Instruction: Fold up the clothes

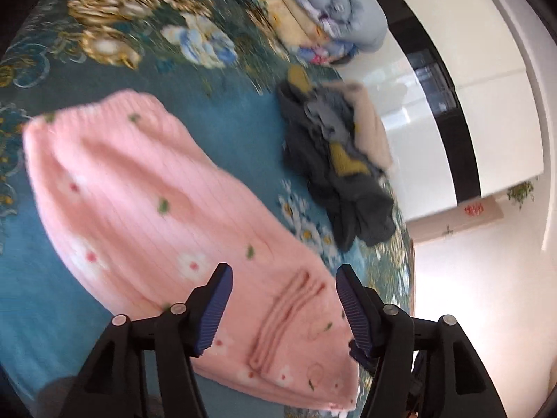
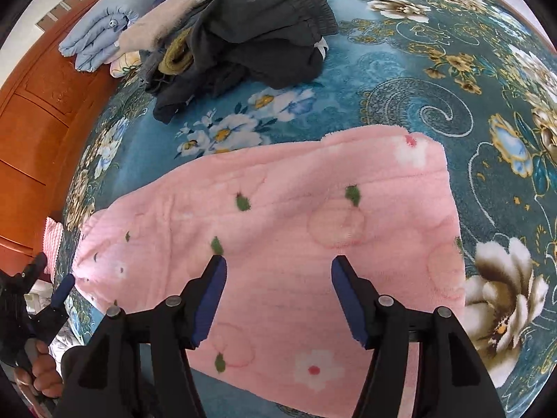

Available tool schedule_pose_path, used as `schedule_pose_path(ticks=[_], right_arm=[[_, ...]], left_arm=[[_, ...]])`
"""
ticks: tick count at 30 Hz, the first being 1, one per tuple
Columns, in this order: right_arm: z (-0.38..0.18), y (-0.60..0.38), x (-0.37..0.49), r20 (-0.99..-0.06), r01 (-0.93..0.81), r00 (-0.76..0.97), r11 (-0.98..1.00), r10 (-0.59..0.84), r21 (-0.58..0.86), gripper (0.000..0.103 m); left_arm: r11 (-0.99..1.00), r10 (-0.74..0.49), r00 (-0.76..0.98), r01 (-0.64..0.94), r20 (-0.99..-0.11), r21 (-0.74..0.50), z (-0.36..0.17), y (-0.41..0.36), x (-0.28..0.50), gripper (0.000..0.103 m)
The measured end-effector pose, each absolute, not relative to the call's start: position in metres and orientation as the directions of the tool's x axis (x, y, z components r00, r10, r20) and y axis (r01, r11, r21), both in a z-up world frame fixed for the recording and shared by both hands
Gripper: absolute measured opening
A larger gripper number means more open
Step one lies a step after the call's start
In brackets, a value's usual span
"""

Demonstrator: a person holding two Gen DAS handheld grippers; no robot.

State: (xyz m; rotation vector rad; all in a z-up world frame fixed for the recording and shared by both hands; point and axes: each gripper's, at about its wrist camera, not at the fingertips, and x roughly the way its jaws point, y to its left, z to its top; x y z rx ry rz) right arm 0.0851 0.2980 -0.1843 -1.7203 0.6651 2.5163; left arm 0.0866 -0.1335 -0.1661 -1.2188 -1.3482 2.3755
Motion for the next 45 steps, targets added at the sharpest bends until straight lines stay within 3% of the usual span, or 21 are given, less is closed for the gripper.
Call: schedule_pose_path(ticks=[4, 6, 12, 15, 17, 27, 34, 39, 43, 45], right_arm=[[-0.187, 0.288, 0.081, -0.905, -0.255, -0.374, -0.915, -0.204, 0.312, 0.07], [-0.187, 0.281, 0.079, -0.905, -0.25, -0.377, -0.919, -0.196, 0.304, 0.078], [-0.173, 0.262, 0.076, -0.864, -0.208, -0.487, -0.944, -0.126, 0.255, 0.079], [-0.162, 0.253, 0.074, -0.832, -0.172, -0.55, -0.966, -0.069, 0.193, 0.081], [-0.159, 0.248, 0.07, -0.833, -0.158, -0.547, -0.968, -0.08, 0.197, 0.089], [-0.161, 0.231, 0.058, -0.844, -0.138, -0.532, -0.976, -0.067, 0.165, 0.089], [-0.142, 0.233, 0.062, -0.738, -0.141, -0.669, -0.959, -0.093, 0.248, 0.089], [-0.121, 0.228, 0.064, -0.658, -0.115, -0.751, -0.971, -0.053, 0.21, 0.089], [-0.116, 0.226, 0.064, -0.651, -0.102, -0.757, -0.972, -0.062, 0.212, 0.089], [-0.116, 0.226, 0.066, -0.653, -0.095, -0.753, -0.97, -0.078, 0.225, 0.089]], left_arm=[[-0.536, 0.305, -0.764, 0.356, -0.569, -0.766, -0.176, -0.209, 0.111, 0.078], [-0.484, 0.286, -0.781, 0.382, -0.555, -0.788, -0.19, -0.235, 0.116, 0.079], [-0.529, 0.208, -0.746, 0.458, -0.633, -0.714, -0.209, -0.279, 0.118, 0.08], [-0.585, 0.206, -0.705, 0.467, -0.678, -0.663, -0.22, -0.282, 0.11, 0.08], [-0.592, 0.241, -0.679, 0.463, -0.693, -0.659, -0.23, -0.283, 0.105, 0.08], [-0.626, 0.425, -0.567, 0.379, -0.706, -0.681, -0.266, -0.272, 0.069, 0.08], [-0.564, 0.467, -0.569, 0.398, -0.677, -0.724, -0.282, -0.276, 0.057, 0.08], [-0.501, 0.476, -0.587, 0.431, -0.655, -0.751, -0.288, -0.28, 0.055, 0.08], [-0.529, 0.451, -0.571, 0.448, -0.686, -0.721, -0.281, -0.275, 0.05, 0.077], [-0.566, 0.426, -0.541, 0.465, -0.725, -0.68, -0.277, -0.27, 0.044, 0.066]])
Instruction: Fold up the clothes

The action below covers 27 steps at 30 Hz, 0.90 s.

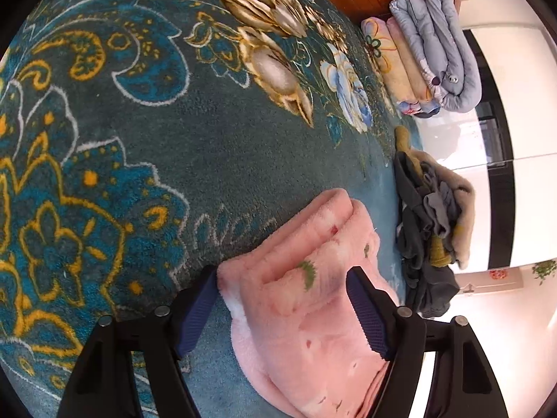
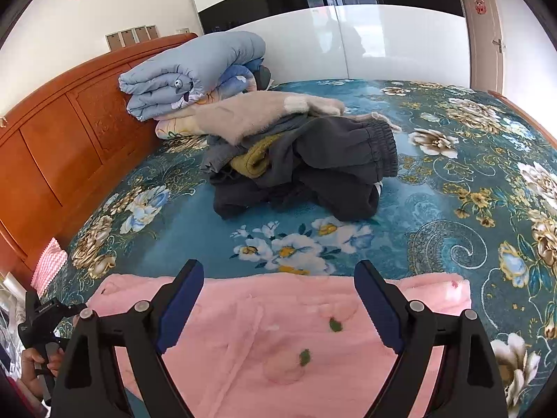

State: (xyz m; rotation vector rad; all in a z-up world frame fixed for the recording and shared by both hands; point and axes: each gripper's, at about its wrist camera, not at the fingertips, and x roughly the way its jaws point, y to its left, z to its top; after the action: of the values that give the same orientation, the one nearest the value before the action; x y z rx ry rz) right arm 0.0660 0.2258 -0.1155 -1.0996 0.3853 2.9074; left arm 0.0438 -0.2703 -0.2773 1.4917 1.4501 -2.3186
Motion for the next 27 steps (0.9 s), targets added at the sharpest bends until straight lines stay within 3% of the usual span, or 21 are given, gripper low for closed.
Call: schedule_pose_path(ticks=[5, 12, 20, 27], right_arm=[[-0.114, 0.235, 0.075, -0.655, -0.096, -0.746, -0.955, -0.118, 0.281, 0.089], [-0.115, 0.263, 0.091, -0.66, -0.153, -0.743, -0.93, -0.114, 0.333, 0.089], [-0.121, 0.313, 0.106, -0.703, -0.243, -0.706, -0.902, -0.088, 0.356, 0.089], [-0.129, 0.364, 0.124, -0.72, -0.323, -0.688, -0.851, -0.09, 0.415, 0.089]], left_arm=[[-0.625, 0.372, -0.506, 0.483, -0.778, -0.613, -0.257, -0.263, 0.041, 0.035], [-0.775, 0.296, -0.614, 0.293, -0.732, -0.56, -0.16, -0.211, 0.043, 0.03], [-0.879, 0.418, -0.722, -0.168, -0.552, -0.445, -0.01, -0.061, 0.057, 0.03], [-0.849, 0.528, -0.592, -0.378, -0.608, -0.369, -0.009, 0.086, 0.067, 0.03]])
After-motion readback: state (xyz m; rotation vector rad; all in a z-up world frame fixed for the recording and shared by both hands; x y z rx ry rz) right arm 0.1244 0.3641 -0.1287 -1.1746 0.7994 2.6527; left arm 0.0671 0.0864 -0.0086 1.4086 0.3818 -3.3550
